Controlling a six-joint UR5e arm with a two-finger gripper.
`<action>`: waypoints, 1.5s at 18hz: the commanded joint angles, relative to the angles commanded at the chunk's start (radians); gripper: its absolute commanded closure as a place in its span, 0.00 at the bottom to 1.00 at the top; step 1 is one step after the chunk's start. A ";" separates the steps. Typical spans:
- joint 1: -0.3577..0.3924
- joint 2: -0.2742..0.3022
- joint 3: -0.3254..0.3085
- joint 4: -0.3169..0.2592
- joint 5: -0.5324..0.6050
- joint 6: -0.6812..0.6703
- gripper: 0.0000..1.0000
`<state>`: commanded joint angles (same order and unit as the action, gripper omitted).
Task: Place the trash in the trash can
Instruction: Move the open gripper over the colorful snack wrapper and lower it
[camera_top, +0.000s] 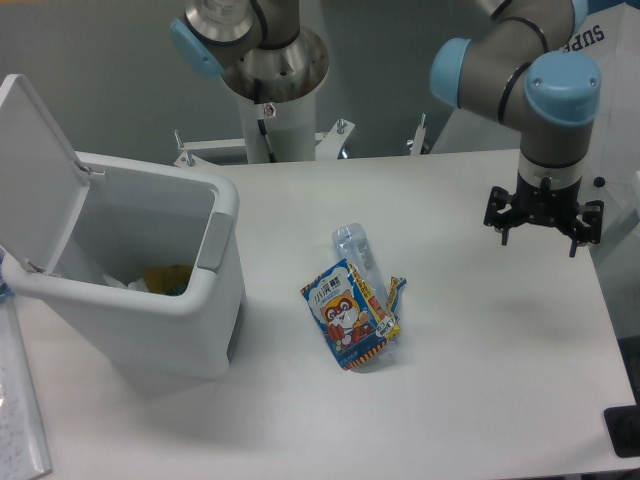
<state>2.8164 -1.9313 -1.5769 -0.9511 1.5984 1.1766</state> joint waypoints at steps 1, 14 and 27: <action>-0.002 0.000 0.000 0.002 0.000 -0.002 0.00; -0.054 0.023 -0.060 0.021 -0.021 -0.047 0.00; -0.166 0.003 -0.089 0.026 -0.009 -0.362 0.00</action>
<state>2.6508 -1.9282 -1.6659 -0.9250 1.5892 0.8146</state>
